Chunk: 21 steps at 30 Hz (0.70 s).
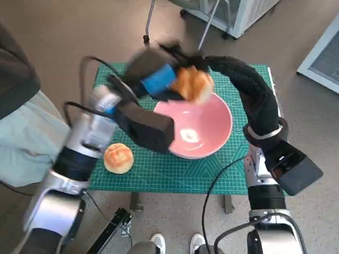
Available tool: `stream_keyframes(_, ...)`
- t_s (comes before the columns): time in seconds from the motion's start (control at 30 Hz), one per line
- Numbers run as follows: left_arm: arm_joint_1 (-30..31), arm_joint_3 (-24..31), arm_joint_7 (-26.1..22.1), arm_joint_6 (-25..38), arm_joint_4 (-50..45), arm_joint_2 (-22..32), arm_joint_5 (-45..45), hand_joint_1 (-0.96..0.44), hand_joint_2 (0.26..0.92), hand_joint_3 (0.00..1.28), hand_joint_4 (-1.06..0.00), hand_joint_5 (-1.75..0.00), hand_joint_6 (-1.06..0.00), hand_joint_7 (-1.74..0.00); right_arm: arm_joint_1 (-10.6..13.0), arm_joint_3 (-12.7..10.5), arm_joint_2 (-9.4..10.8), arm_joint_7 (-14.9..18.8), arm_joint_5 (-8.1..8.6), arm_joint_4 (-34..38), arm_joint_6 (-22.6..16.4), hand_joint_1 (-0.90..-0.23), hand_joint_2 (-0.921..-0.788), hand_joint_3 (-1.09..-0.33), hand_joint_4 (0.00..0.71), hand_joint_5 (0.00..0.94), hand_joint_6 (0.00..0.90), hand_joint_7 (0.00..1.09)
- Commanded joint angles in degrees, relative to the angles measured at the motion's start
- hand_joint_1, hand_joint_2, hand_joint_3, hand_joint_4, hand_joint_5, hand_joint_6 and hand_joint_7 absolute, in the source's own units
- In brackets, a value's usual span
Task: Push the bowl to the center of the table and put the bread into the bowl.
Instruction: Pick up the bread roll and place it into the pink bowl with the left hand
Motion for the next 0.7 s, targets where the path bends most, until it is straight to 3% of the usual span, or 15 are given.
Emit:
stream_keyframes(0.03,0.42,-1.74,-0.44,-1.34,3.44,-1.16,1.31,0.00,0.919,0.10,-0.67,-1.24,-0.59,-1.17,1.14,-0.26,-0.01,0.86,0.70,0.43,0.19,-0.666,-0.921,-0.831,0.225,0.036,-0.001,0.73)
stream_keyframes(0.13,0.26,-2.30,-2.10,-0.99,6.54,-2.18,0.59,0.00,0.920,0.12,-0.63,-1.27,-0.57,-1.19,1.43,-0.34,-0.09,0.83,0.80,0.10,0.07,-0.667,-0.921,-0.828,0.228,0.038,-0.001,0.74)
stream_keyframes(0.2,0.44,-2.49,-4.38,0.34,7.43,-2.42,0.02,0.00,0.920,0.20,-0.57,-1.35,-0.45,-1.29,1.55,-0.38,-0.10,0.82,0.81,0.01,0.02,-0.670,-0.921,-0.826,0.229,0.040,-0.001,0.74)
stream_keyframes(0.23,0.54,-2.53,-5.57,1.15,7.62,-2.49,-0.15,0.00,0.911,0.21,-0.50,-1.23,-0.39,-1.21,1.59,-0.38,-0.10,0.81,0.82,-0.02,0.03,-0.672,-0.921,-0.825,0.229,0.040,-0.001,0.74)
stream_keyframes(0.33,0.37,-3.62,-11.22,4.70,7.97,-2.02,0.37,-0.01,0.854,0.20,-0.27,-0.48,-0.20,-0.76,1.77,-0.48,-0.12,0.76,1.06,-0.39,0.37,-0.684,-0.921,-0.819,0.229,0.041,-0.001,0.74)
stream_keyframes(0.43,0.18,-4.23,-15.29,6.82,7.10,-1.17,0.73,-0.01,0.808,0.16,-0.12,-0.16,-0.09,-0.58,1.92,-0.48,-0.10,0.50,1.05,-0.76,0.55,-0.692,-0.921,-0.807,0.228,0.042,-0.001,0.74)
stream_keyframes(0.7,1.28,-4.03,-17.49,6.19,3.60,1.74,1.99,-0.11,0.766,0.11,-0.01,-0.01,-0.01,-0.45,1.88,-0.61,0.11,-0.35,0.55,-0.81,0.38,-0.704,-0.921,-0.796,0.229,0.045,-0.001,0.74)
